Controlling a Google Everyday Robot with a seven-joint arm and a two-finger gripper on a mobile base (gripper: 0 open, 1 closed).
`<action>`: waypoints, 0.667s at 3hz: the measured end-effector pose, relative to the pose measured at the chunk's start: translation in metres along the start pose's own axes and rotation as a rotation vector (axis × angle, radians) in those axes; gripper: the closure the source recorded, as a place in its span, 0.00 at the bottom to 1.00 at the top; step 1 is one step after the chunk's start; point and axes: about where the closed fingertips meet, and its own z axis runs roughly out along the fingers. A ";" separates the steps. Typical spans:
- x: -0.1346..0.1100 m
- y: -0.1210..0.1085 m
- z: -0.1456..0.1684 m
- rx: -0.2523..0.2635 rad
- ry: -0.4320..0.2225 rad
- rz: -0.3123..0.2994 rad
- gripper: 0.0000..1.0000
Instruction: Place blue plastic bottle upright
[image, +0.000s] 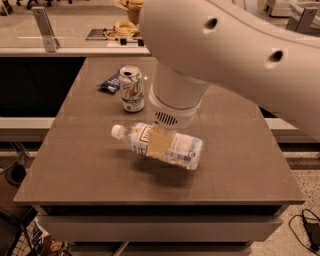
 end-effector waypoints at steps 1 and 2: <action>0.005 -0.018 -0.018 0.037 -0.065 -0.003 1.00; 0.010 -0.036 -0.036 0.069 -0.157 -0.013 1.00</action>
Offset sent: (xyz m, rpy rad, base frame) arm 0.0369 -0.0458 0.0670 0.2338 -0.2191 0.0884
